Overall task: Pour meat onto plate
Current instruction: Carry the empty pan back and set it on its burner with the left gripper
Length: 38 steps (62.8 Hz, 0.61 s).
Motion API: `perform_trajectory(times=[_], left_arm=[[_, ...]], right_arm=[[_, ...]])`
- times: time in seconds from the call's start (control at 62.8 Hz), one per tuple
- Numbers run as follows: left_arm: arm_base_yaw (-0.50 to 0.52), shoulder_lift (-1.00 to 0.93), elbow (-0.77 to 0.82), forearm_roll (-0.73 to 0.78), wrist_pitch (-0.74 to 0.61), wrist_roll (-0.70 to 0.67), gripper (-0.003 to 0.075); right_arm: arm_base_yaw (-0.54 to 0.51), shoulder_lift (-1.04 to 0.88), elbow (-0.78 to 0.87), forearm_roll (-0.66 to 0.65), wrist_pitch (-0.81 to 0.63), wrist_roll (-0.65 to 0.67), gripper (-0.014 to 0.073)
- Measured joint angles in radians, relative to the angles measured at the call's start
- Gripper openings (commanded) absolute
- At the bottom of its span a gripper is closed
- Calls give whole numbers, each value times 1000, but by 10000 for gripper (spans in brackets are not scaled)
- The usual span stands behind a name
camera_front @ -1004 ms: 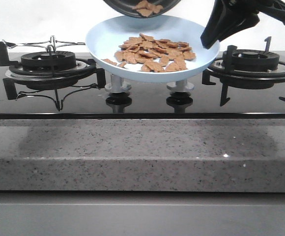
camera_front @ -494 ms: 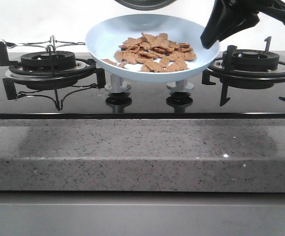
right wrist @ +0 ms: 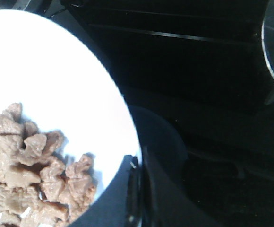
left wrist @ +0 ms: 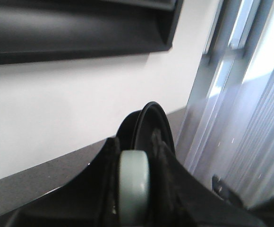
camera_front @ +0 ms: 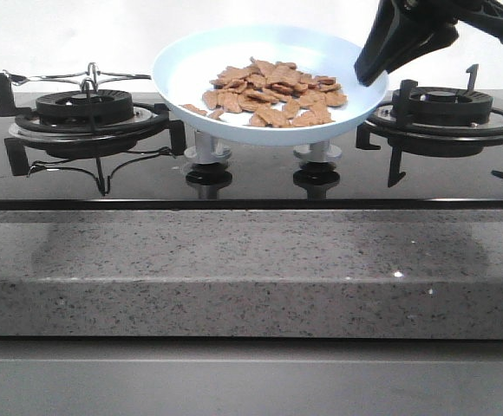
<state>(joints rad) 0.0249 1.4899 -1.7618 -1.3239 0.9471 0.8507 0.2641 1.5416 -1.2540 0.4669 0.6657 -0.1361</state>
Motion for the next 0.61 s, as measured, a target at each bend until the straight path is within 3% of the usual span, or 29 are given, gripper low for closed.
perform_trajectory(times=[0.08,0.255,0.606], left_arm=[[138,24,-4,-95,49,-120,-20],[319,132,-4,-118,146,-303,-20],[367,383,-4,-121,214,-408,-20]], right_arm=[[0,0,0,0,0,0,-59],[0,0,0,0,0,0,-59],[0,0,0,0,0,-1,-59]])
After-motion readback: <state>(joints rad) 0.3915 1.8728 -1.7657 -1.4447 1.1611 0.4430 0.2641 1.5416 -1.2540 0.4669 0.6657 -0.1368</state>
